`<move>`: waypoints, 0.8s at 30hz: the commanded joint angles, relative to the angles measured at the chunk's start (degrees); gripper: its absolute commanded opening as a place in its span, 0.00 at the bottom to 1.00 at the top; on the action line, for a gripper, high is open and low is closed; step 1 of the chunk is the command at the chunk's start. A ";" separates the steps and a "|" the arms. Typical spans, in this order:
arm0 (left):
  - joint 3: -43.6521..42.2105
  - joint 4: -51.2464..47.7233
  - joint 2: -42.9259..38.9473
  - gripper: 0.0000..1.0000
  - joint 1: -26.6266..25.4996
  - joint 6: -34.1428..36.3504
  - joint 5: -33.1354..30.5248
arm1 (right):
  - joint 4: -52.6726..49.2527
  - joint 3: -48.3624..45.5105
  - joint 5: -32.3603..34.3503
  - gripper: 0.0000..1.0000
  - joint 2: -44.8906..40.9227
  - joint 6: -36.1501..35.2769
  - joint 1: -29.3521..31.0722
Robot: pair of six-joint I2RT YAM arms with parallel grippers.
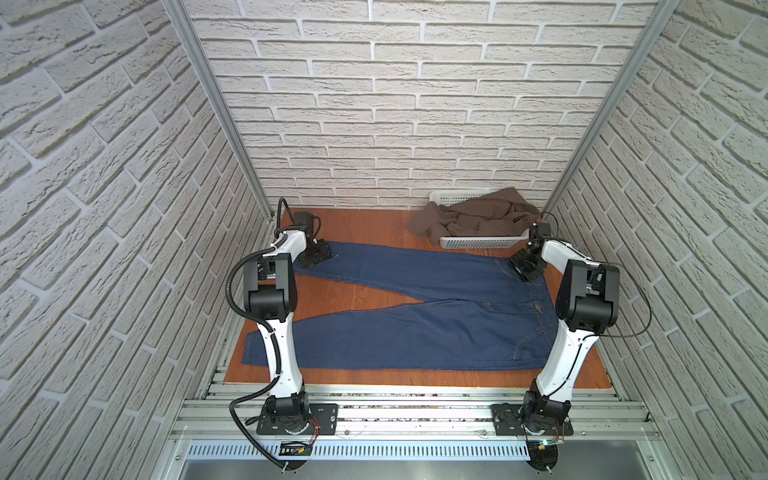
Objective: Fold and stack the trousers
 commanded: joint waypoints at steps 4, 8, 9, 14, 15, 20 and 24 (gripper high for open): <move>-9.99 -2.03 -20.65 0.80 -0.31 0.86 -1.98 | -2.97 -4.58 2.31 0.53 -12.59 -1.50 0.27; -20.54 -3.59 -32.61 0.81 -0.24 -1.20 -3.96 | -5.68 -10.86 3.03 0.55 -20.14 -1.33 0.53; -24.02 -4.00 -35.87 0.81 -0.30 -2.33 -4.46 | -6.10 -12.82 2.86 0.55 -21.90 -1.10 0.52; -40.97 -3.10 -50.64 0.80 -0.90 -10.08 -2.24 | -6.34 -22.01 0.25 0.55 -27.76 -0.04 0.91; -43.54 -2.81 -52.79 0.79 -1.22 -11.66 -1.82 | -6.34 -23.35 0.01 0.55 -28.67 0.21 0.98; -54.36 -1.34 -59.17 0.78 -3.47 -18.75 -2.21 | -6.00 -30.12 -1.47 0.55 -32.39 0.98 1.29; -60.11 1.80 -60.71 0.79 -3.47 -22.66 -4.44 | -6.60 -33.89 -0.23 0.55 -32.87 0.85 1.23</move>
